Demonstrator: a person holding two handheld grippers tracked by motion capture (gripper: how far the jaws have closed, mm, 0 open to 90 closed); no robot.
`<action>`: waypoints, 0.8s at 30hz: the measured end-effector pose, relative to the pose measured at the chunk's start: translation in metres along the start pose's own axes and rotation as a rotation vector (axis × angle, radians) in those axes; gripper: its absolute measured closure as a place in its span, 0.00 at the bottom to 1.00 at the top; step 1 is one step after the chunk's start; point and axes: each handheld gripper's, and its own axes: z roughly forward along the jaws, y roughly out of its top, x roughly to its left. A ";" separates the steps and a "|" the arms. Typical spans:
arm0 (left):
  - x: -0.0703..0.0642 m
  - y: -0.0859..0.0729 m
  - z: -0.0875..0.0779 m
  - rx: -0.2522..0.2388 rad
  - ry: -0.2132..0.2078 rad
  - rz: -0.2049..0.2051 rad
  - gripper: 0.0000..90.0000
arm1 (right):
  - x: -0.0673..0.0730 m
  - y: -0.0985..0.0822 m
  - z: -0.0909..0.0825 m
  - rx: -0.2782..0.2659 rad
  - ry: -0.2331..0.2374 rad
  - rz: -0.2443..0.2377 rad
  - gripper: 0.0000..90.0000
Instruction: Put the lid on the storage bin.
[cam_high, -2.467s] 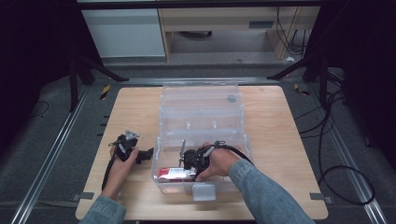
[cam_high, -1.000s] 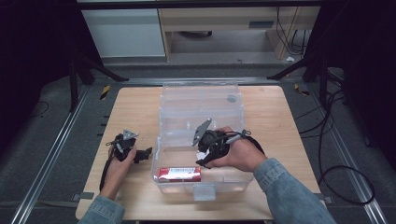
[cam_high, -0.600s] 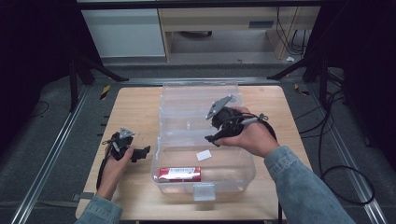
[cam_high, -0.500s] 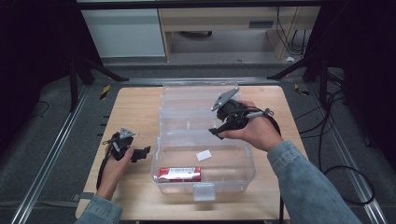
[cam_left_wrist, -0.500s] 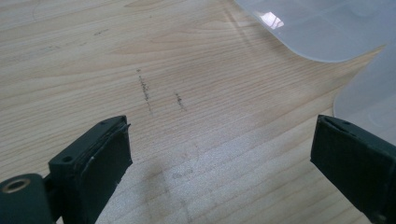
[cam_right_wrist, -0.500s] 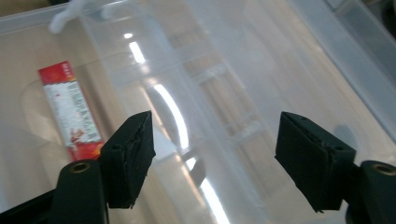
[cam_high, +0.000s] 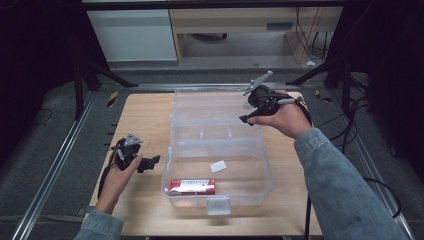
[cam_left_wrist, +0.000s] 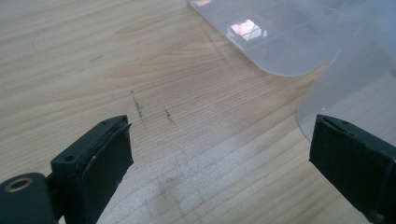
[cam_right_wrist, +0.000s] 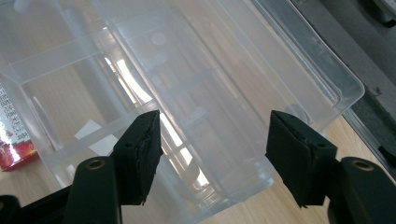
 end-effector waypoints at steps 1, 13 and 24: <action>-0.001 0.002 -0.004 -0.005 -0.006 0.014 0.06 | -0.003 0.000 0.001 -0.001 0.006 0.002 0.41; -0.018 0.026 -0.054 -0.013 -0.071 0.132 0.17 | -0.009 0.002 -0.003 0.031 0.029 -0.074 0.63; -0.048 0.044 -0.092 -0.068 -0.186 0.197 0.34 | 0.005 0.004 0.004 0.079 0.022 -0.110 0.64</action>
